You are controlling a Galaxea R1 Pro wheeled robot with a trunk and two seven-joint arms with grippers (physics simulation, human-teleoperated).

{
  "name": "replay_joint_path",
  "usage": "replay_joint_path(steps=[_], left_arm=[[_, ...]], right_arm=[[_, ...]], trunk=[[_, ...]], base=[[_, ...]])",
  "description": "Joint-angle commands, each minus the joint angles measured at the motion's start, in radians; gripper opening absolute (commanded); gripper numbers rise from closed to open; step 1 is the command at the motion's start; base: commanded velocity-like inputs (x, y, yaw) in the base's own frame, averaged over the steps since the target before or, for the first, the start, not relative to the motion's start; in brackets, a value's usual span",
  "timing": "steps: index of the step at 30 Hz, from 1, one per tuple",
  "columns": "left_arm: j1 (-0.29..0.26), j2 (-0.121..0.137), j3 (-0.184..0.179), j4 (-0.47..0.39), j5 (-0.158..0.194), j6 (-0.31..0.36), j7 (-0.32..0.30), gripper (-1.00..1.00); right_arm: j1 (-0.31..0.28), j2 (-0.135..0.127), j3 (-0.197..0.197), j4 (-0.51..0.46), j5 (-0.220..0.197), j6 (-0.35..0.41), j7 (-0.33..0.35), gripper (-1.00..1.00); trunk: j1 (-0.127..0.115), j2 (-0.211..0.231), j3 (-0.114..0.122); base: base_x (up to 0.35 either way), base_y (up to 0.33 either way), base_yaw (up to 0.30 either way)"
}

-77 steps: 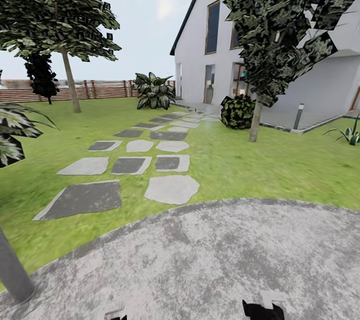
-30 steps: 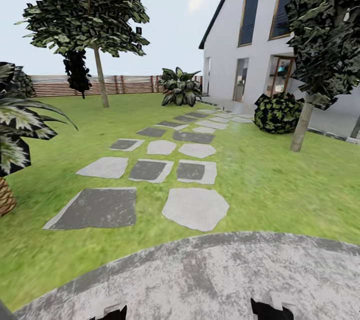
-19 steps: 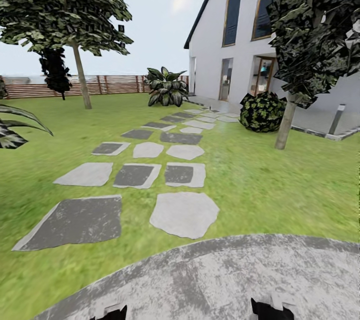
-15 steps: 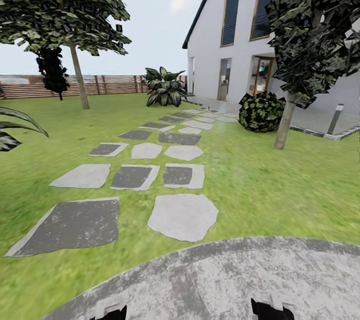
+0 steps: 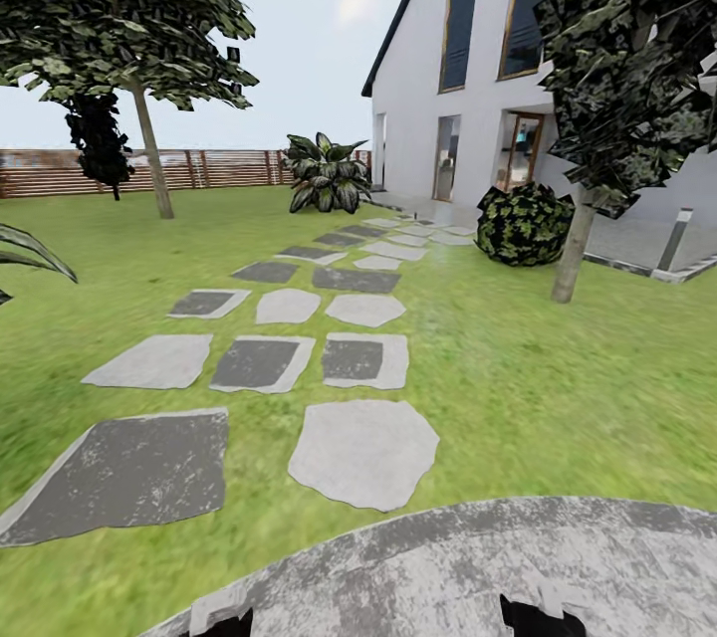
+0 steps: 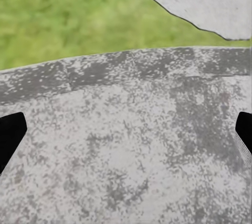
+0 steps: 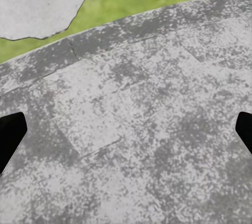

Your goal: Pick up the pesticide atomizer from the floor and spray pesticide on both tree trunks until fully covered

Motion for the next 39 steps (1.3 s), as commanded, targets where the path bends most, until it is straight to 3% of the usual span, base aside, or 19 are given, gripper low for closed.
replay_joint_path(steps=[1,39], left_arm=[[-0.001,0.0,0.001,0.001,0.006,-0.003,-0.004,1.0],[-0.001,0.0,0.0,0.0,0.006,-0.003,-0.003,1.0]], right_arm=[[0.0,0.0,-0.003,-0.001,0.0,0.002,0.002,1.0],[0.0,0.001,-0.002,-0.001,-0.001,0.002,0.001,1.0]], trunk=[[0.001,0.0,-0.001],[0.001,0.0,-0.001]], base=[[0.335,0.0,0.0],[0.335,0.0,-0.042]])
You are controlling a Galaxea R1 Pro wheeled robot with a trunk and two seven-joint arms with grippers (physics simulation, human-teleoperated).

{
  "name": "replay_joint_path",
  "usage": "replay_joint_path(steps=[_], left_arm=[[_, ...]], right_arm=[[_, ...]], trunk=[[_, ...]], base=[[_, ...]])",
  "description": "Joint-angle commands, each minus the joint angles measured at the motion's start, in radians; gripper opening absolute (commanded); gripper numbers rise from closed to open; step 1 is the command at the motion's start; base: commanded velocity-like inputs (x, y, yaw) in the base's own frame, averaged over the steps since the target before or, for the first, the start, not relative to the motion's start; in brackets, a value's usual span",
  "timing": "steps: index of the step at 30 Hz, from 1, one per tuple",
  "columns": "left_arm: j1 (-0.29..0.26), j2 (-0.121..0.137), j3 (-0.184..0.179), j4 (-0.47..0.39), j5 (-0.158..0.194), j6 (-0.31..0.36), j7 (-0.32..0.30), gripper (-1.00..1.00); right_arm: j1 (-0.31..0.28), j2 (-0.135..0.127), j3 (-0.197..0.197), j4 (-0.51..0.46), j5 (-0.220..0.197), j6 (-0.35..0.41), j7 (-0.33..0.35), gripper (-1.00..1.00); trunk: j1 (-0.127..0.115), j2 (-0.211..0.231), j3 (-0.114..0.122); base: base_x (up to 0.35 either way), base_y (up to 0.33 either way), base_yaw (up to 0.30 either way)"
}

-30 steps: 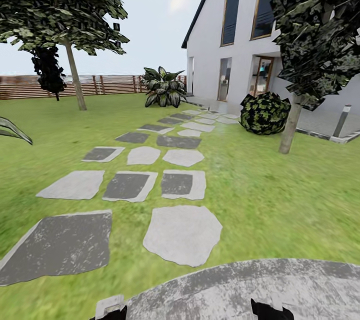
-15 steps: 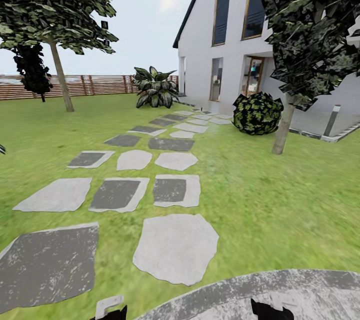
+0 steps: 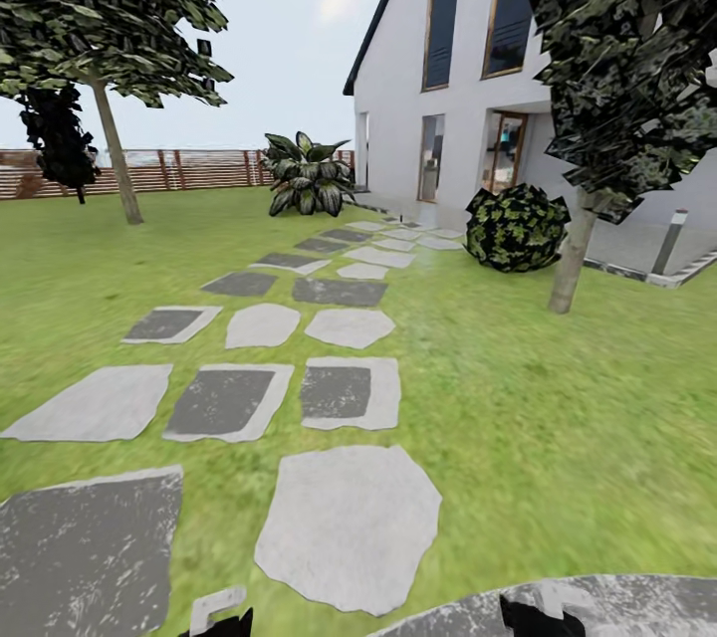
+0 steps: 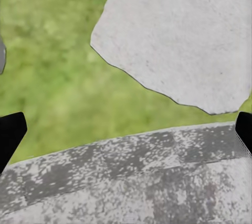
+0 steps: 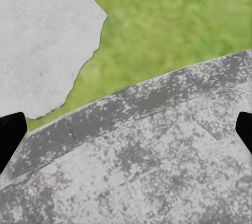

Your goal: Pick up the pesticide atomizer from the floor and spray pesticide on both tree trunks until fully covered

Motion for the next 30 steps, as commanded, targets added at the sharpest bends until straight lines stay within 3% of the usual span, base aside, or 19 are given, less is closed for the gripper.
replay_joint_path(steps=[1,30], left_arm=[[-0.001,0.0,0.001,0.001,0.006,-0.003,-0.004,1.0],[-0.001,0.0,0.0,0.001,0.005,-0.002,-0.003,1.0]], right_arm=[[0.0,0.0,-0.002,-0.001,0.0,0.002,0.002,1.0],[0.0,0.0,-0.002,0.0,-0.001,0.002,0.006,1.0]], trunk=[[0.001,0.0,-0.001],[0.001,0.0,-0.001]], base=[[0.335,0.0,0.0],[0.335,0.0,0.0]])
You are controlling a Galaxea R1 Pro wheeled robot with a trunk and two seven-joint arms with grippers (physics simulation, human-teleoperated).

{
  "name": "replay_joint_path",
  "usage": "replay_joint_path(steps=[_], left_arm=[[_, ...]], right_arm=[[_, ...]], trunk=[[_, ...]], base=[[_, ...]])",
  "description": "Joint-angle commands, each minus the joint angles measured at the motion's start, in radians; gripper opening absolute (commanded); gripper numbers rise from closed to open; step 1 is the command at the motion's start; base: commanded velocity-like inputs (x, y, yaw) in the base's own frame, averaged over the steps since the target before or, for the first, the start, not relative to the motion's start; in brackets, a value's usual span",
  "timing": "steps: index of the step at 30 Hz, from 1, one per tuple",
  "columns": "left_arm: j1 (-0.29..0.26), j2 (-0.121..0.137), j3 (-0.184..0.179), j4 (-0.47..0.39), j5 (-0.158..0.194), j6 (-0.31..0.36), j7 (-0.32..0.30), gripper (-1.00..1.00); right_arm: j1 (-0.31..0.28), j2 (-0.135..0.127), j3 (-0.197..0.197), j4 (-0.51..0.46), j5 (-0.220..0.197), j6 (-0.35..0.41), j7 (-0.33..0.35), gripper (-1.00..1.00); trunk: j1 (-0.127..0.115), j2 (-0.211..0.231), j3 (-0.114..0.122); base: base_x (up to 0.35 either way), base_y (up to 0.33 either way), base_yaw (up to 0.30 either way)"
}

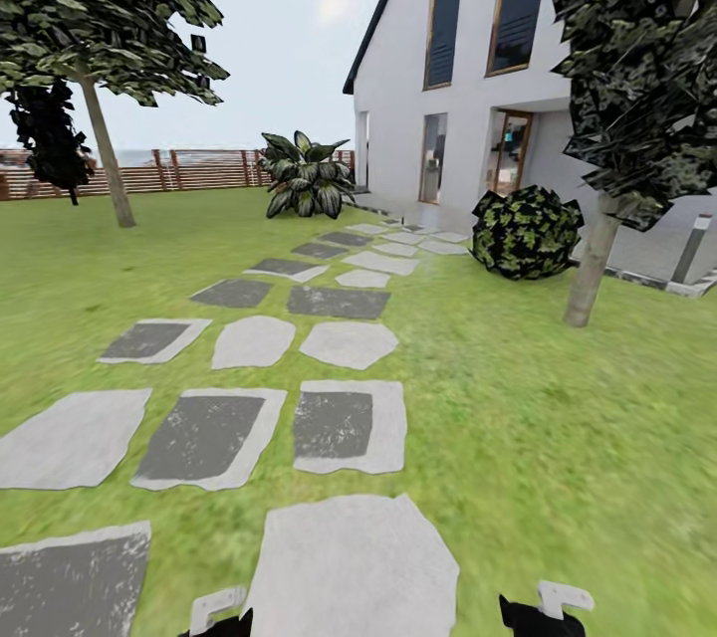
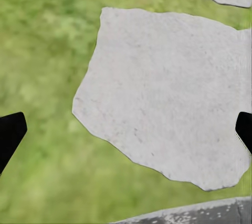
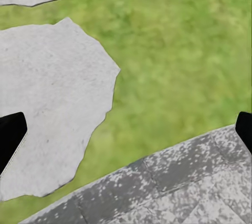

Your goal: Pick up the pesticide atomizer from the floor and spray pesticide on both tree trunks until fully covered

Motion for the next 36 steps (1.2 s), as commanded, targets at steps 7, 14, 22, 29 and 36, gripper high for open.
replay_joint_path(steps=[7,14,22,29,36], left_arm=[[-0.001,0.0,0.001,0.001,0.006,-0.003,-0.004,1.0],[-0.001,0.0,0.001,0.001,0.006,-0.003,-0.004,1.0],[-0.001,0.0,0.001,0.001,0.006,-0.004,-0.004,1.0],[-0.001,0.0,0.001,0.001,0.006,-0.004,-0.004,1.0],[-0.001,0.0,0.001,0.0,0.006,-0.004,-0.004,1.0]], right_arm=[[0.0,0.0,-0.003,-0.001,0.0,0.002,0.002,1.0],[0.0,0.0,-0.004,-0.002,-0.001,0.002,0.0,1.0],[-0.001,0.0,-0.005,-0.002,0.0,0.002,-0.001,1.0],[-0.001,0.0,-0.005,-0.002,-0.001,0.002,-0.001,1.0],[-0.001,0.0,-0.005,-0.002,-0.001,0.002,-0.001,1.0]], trunk=[[0.001,0.0,-0.001],[0.001,0.0,-0.001],[0.001,0.0,0.001],[0.001,0.0,0.004],[0.001,0.0,0.004]], base=[[0.334,0.0,0.0],[0.334,0.0,-0.004],[0.334,0.0,-0.164],[0.335,0.0,-0.181],[0.335,0.0,-0.041]])
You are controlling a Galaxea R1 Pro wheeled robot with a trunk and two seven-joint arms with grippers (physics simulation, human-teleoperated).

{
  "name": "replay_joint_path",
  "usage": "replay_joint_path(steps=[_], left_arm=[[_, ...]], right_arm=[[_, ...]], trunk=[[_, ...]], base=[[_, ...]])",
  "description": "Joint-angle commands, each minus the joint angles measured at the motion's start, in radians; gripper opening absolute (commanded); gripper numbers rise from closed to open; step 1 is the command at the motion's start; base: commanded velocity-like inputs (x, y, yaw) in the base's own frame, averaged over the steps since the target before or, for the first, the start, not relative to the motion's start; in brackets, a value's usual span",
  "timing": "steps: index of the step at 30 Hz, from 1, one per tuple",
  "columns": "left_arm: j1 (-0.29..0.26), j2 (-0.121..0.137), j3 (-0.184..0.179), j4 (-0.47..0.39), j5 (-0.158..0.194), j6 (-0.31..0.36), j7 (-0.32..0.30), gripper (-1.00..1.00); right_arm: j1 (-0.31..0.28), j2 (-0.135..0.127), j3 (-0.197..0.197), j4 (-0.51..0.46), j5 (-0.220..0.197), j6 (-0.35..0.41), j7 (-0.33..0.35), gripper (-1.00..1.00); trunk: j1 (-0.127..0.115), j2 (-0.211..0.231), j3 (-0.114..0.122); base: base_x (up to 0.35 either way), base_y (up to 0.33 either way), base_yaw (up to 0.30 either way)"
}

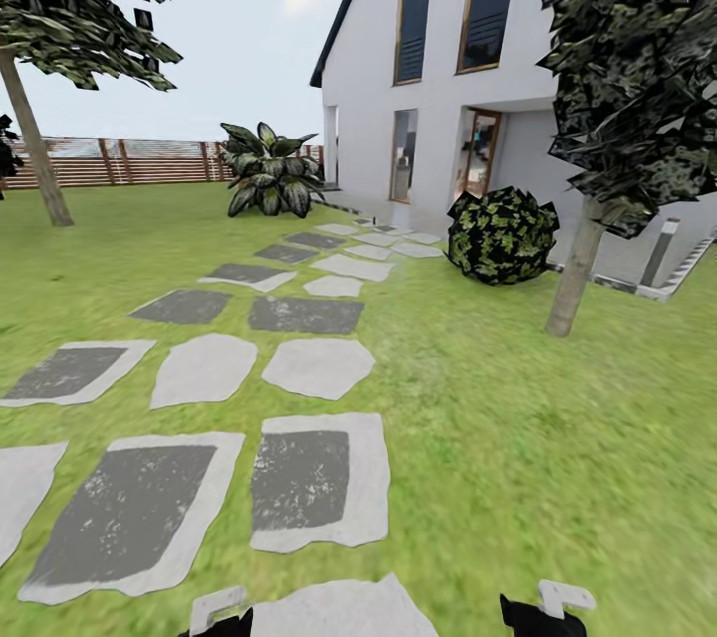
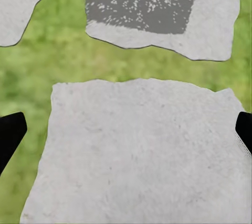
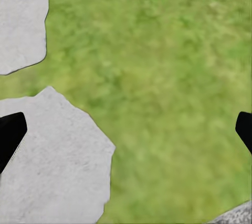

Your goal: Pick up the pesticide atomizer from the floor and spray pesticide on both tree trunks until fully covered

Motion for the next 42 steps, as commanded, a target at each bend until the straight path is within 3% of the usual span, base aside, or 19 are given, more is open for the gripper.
replay_joint_path(steps=[1,31,42], left_arm=[[-0.001,0.0,0.001,0.001,0.006,-0.003,-0.004,1.0],[-0.001,0.0,0.0,0.0,0.006,-0.004,-0.004,1.0],[-0.001,0.0,0.001,-0.001,0.006,-0.004,-0.004,1.0]], right_arm=[[0.0,0.0,-0.002,-0.001,0.0,0.002,0.002,1.0],[0.0,-0.001,-0.002,0.002,0.002,-0.002,0.002,1.0],[-0.001,-0.001,-0.003,-0.001,0.002,-0.056,0.002,1.0]], trunk=[[0.001,0.0,-0.001],[0.001,0.0,-0.001],[0.001,0.0,-0.001]], base=[[0.334,0.0,-0.015],[0.335,0.0,0.041],[0.335,0.0,0.0]])
